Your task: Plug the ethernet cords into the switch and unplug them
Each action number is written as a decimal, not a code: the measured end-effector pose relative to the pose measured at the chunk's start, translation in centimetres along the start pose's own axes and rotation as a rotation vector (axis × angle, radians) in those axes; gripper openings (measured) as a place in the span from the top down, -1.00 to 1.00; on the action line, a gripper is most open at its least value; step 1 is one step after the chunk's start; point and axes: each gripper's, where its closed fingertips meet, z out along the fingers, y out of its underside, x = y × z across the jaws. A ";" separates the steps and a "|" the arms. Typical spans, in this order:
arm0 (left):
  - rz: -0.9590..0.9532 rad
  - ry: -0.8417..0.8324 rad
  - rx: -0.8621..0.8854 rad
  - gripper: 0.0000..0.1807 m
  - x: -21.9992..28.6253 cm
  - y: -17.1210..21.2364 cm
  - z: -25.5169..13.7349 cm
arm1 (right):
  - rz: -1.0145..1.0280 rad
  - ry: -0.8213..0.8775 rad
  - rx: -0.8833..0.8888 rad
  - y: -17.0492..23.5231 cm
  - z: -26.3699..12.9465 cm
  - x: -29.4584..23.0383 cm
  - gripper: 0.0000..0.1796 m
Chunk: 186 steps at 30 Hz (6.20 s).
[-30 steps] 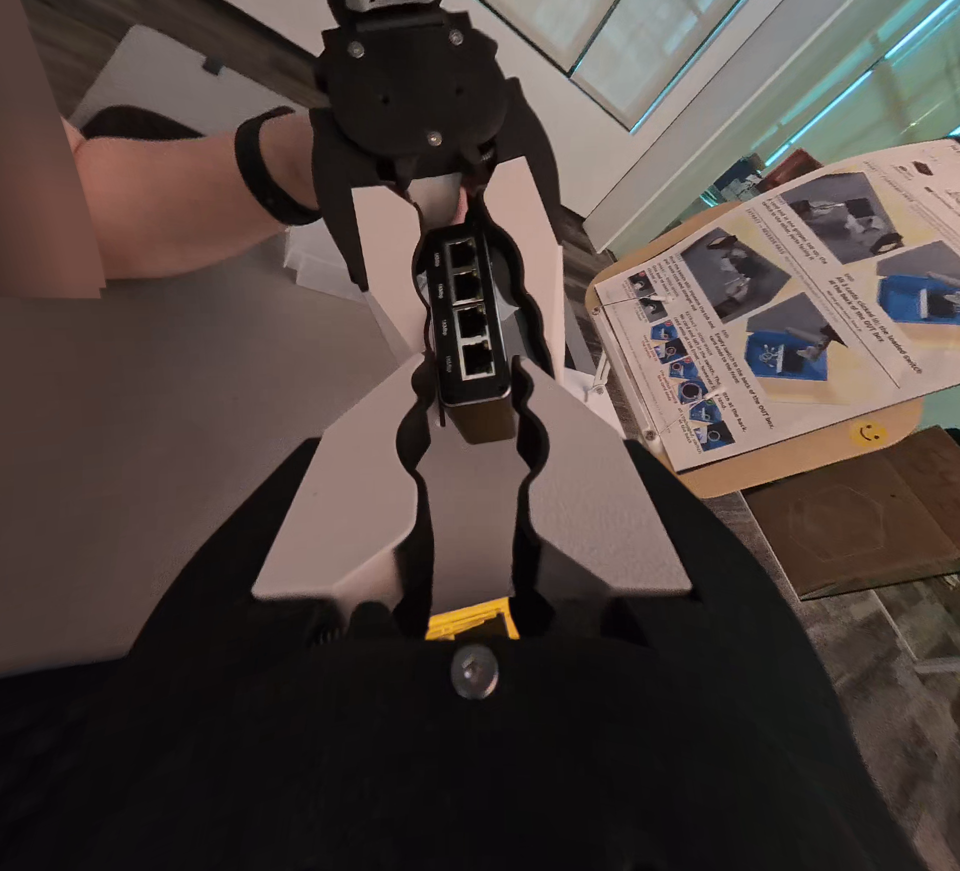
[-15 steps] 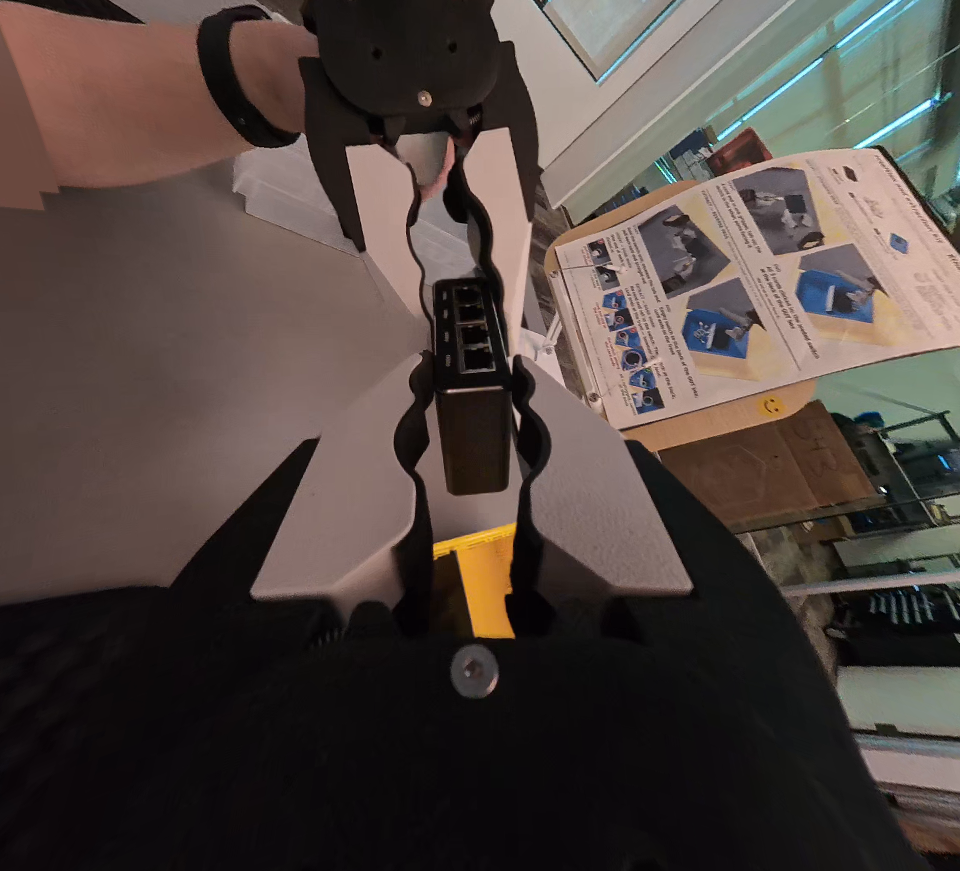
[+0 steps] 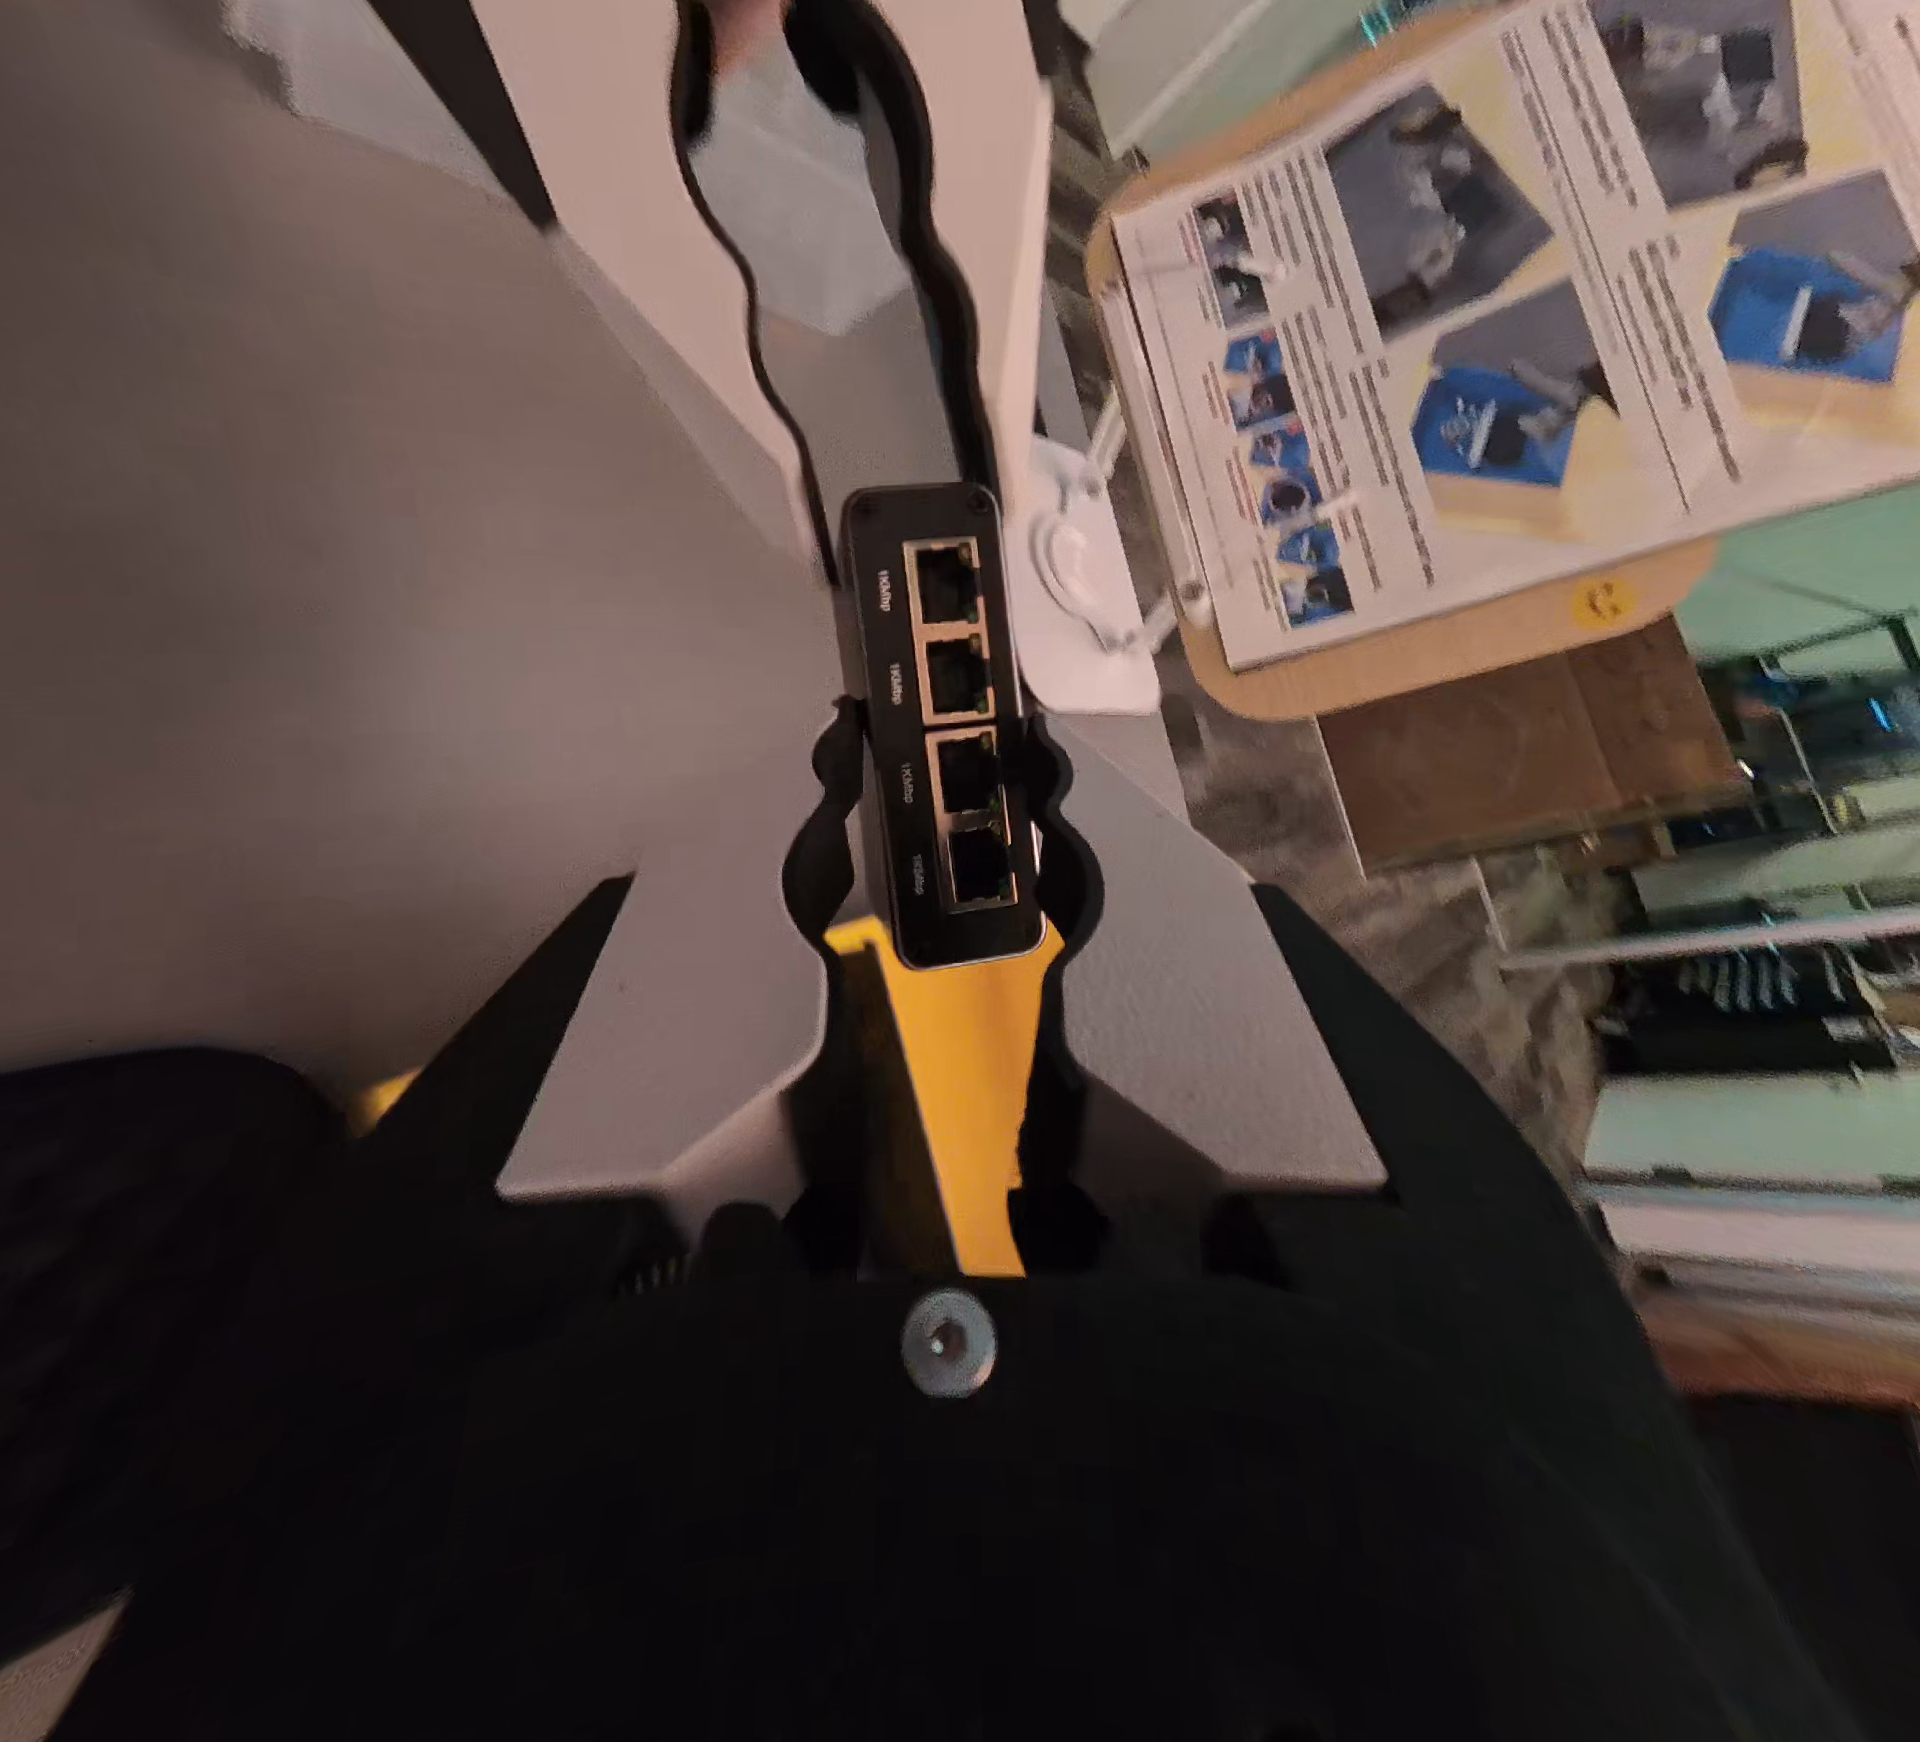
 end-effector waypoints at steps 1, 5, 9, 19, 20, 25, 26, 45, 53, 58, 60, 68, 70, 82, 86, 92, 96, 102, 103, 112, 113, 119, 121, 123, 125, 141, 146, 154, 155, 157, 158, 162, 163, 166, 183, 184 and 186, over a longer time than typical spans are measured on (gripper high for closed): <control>-0.006 -0.023 -0.018 0.59 -0.6 0.5 -0.1 | 0.003 0.042 -0.040 1.1 0.3 0.9 0.66; -0.106 -0.066 -0.028 0.51 -2.6 1.4 -1.2 | 0.080 0.182 -0.258 8.0 2.1 4.6 0.67; -0.135 -0.088 -0.017 0.52 -3.4 1.5 -2.3 | 0.151 0.192 -0.418 15.7 4.7 5.6 0.67; -0.134 -0.093 -0.060 0.52 -3.5 2.2 -2.0 | 0.550 0.284 -0.660 28.1 6.8 6.3 0.68; -0.135 -0.094 -0.065 0.52 -3.5 2.3 -2.0 | 0.612 0.278 -0.680 28.7 6.7 6.0 0.68; -0.151 -0.099 -0.079 0.52 -3.8 2.7 -2.0 | 0.705 0.279 -0.729 29.5 6.3 5.5 0.68; -0.157 -0.101 -0.083 0.52 -3.9 2.8 -2.0 | 0.709 0.263 -0.739 29.5 6.2 5.3 0.68; -1.116 -0.617 -0.679 0.07 -9.6 28.5 -24.4 | 1.189 -0.039 -0.870 29.1 -6.1 -1.2 0.36; -1.380 -0.772 -0.762 0.09 -7.0 35.5 -30.2 | 1.226 -0.170 -1.030 30.6 -6.2 -4.5 0.46; -1.516 -0.733 -0.857 0.23 -4.3 39.4 -30.8 | 1.242 -0.194 -1.052 30.6 -6.2 -5.2 0.57; -1.548 -0.695 -0.896 0.28 -3.2 40.5 -30.4 | 1.250 -0.210 -1.052 30.6 -6.1 -5.5 0.62; -1.660 -0.533 -0.988 0.37 0.1 42.1 -29.0 | 1.286 -0.266 -1.029 29.8 -5.7 -6.1 0.87; -1.656 -0.487 -1.023 0.46 0.7 42.0 -28.7 | 1.297 -0.265 -1.031 29.8 -5.7 -6.1 0.87; -1.478 0.038 -1.228 0.73 5.1 36.5 -21.8 | 1.313 -0.241 -1.175 27.8 -4.6 -7.1 0.86; -1.428 0.094 -1.272 0.67 5.3 35.4 -20.1 | 1.336 -0.248 -1.199 25.5 -2.8 -7.9 0.86; -1.349 0.132 -1.364 0.62 5.6 34.1 -18.1 | 1.325 -0.222 -1.212 22.8 0.1 -8.6 0.83; -1.278 0.148 -1.437 0.53 5.9 33.2 -17.0 | 1.250 -0.163 -1.245 22.1 1.3 -8.6 0.72; -1.146 0.157 -1.524 0.45 6.2 32.4 -15.9 | 1.153 -0.118 -1.287 21.4 2.0 -8.9 0.60; -1.124 0.156 -1.534 0.45 6.1 32.4 -15.9 | 1.149 -0.122 -1.287 21.4 2.0 -8.9 0.60; -1.185 0.235 -1.384 0.49 6.4 31.4 -14.6 | 1.162 -0.187 -1.261 22.3 0.9 -8.1 0.73; -1.221 0.262 -1.330 0.53 6.5 30.9 -14.3 | 1.149 -0.182 -1.259 22.3 0.8 -7.8 0.74; -1.466 0.244 -0.971 0.65 3.8 28.1 -14.7 | 1.008 -0.058 -1.225 20.9 -1.1 -5.5 0.64; -1.479 0.190 -0.890 0.66 2.6 27.4 -15.9 | 1.003 0.059 -1.190 18.9 -2.9 -4.4 0.60; -1.475 0.112 -0.784 0.67 1.0 26.4 -17.4 | 0.922 0.160 -1.056 14.9 -3.4 -3.1 0.53; -1.458 0.002 -0.677 0.68 -0.8 25.4 -19.4 | 0.780 0.214 -0.835 9.4 -1.8 -1.8 0.44; -1.162 -0.407 -0.045 0.69 -10.7 15.7 -25.8 | 0.863 -0.082 -0.857 4.3 21.8 -2.5 0.35; -1.119 -0.350 -0.018 0.69 -10.9 14.5 -24.4 | 0.958 -0.110 -0.984 7.4 23.7 -3.1 0.52; -1.080 -0.292 0.059 0.71 -11.3 13.2 -23.8 | 0.936 -0.111 -1.141 8.6 24.9 -3.4 0.69; -1.080 -0.290 0.073 0.71 -11.4 13.1 -23.9 | 0.964 -0.124 -1.143 8.7 25.2 -3.7 0.71; -1.088 -0.292 0.097 0.71 -11.6 13.2 -24.3 | 1.058 -0.177 -1.184 9.4 25.2 -5.3 0.70; -1.095 -0.304 0.100 0.71 -11.7 13.5 -24.6 | 1.127 -0.194 -1.177 9.4 25.5 -5.6 0.76; -1.118 -0.372 0.094 0.70 -12.3 14.8 -25.9 | 1.337 -0.269 -1.081 8.6 26.1 -6.1 0.96; -1.122 -0.363 0.128 0.71 -12.4 14.5 -26.1 | 1.355 -0.285 -1.062 8.4 26.1 -6.1 0.95; -1.138 -0.340 0.262 0.71 -13.0 13.1 -27.1 | 1.343 -0.310 -1.045 8.0 25.9 -6.1 0.93; -1.084 -0.446 0.441 0.66 -12.7 9.1 -31.3 | 1.292 -0.360 -0.710 -4.4 17.0 4.2 0.95; -1.086 -0.455 0.474 0.68 -12.7 8.7 -31.8 | 1.297 -0.348 -0.681 -4.7 15.4 5.5 0.96; -1.100 -0.453 0.498 0.64 -12.5 8.1 -32.0 | 1.305 -0.323 -0.637 -4.7 11.8 7.8 0.95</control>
